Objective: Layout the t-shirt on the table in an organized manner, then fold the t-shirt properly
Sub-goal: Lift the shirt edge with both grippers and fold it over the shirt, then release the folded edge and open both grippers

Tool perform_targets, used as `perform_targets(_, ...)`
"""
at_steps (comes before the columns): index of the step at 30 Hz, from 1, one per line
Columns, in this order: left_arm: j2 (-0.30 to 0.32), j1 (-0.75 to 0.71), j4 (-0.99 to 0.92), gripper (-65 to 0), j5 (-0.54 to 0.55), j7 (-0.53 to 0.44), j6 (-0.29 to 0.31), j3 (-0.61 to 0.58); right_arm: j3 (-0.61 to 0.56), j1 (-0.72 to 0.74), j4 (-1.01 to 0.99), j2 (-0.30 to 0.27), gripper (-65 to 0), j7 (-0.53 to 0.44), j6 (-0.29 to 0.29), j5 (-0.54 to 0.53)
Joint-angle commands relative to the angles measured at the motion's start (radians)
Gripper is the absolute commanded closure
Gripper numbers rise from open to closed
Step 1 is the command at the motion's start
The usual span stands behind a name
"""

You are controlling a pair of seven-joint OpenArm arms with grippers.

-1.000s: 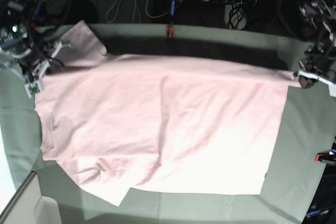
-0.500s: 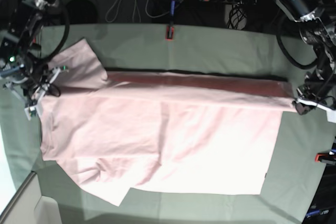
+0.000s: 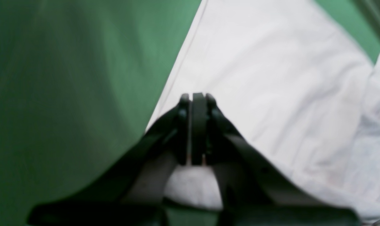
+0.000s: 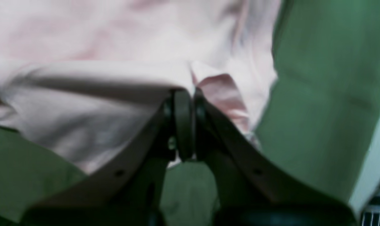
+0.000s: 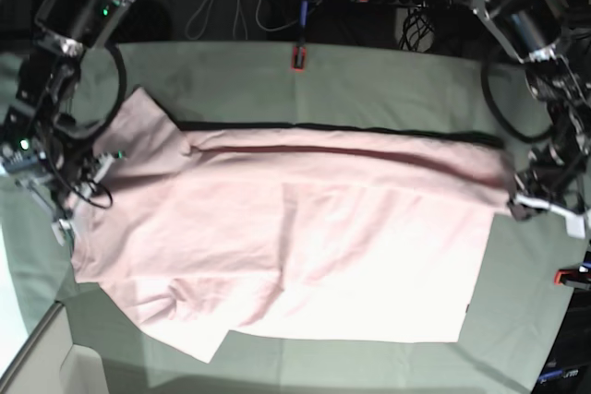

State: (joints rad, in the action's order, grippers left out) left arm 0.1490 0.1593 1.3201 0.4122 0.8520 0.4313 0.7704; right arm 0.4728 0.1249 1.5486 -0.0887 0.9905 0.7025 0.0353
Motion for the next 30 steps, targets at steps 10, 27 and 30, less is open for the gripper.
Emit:
perform_targets(10,0.014,0.016,-0.02,-0.2,0.012,-0.02,0.005,0.007,-0.021,0.042,-0.053,-0.038,0.0,-0.028,-0.004,-0.007)
perform_targets(27,0.042,0.027,-0.118,-31.9,0.023,-0.07,0.013,0.005,-0.015,0.075,-0.087,-0.09,-31.0,-0.04,-0.004,-0.007)
perform_targets(30,0.037,0.013,-0.06,-44.7,0.024,-0.07,0.014,0.008,0.019,0.074,-0.086,-0.093,-39.1,-0.04,-0.004,-0.007)
